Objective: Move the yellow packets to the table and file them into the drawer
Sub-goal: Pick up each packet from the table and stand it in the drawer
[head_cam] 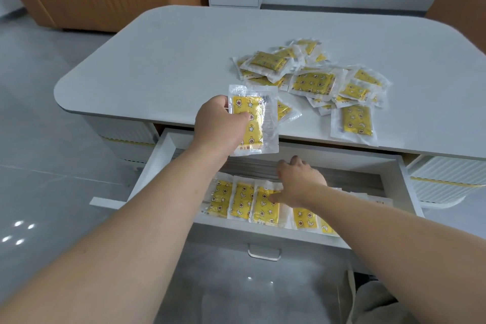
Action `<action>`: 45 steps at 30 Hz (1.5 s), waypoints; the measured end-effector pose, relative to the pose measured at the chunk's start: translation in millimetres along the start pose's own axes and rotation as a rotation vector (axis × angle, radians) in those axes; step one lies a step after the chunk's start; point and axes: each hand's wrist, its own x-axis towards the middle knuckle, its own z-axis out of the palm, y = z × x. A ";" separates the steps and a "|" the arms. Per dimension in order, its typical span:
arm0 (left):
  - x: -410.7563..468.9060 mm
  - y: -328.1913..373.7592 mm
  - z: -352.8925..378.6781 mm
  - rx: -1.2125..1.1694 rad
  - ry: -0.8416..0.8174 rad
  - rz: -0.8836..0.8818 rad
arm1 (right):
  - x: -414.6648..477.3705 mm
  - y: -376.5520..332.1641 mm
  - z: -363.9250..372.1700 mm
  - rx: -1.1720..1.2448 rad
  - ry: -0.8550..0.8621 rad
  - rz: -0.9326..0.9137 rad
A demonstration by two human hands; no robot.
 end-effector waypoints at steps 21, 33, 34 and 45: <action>-23.0 -52.6 116.5 0.625 -0.735 -0.314 | -69.8 111.6 -53.4 0.196 -0.020 0.145; -34.3 -55.3 132.6 1.380 -0.580 0.337 | -85.5 124.8 -87.4 0.293 0.122 0.107; -36.9 -55.3 133.5 1.382 -0.571 0.352 | -84.4 125.0 -90.2 0.312 0.139 0.111; -22.3 13.7 103.6 0.808 -0.168 0.505 | -29.2 108.3 -119.2 0.706 0.445 0.377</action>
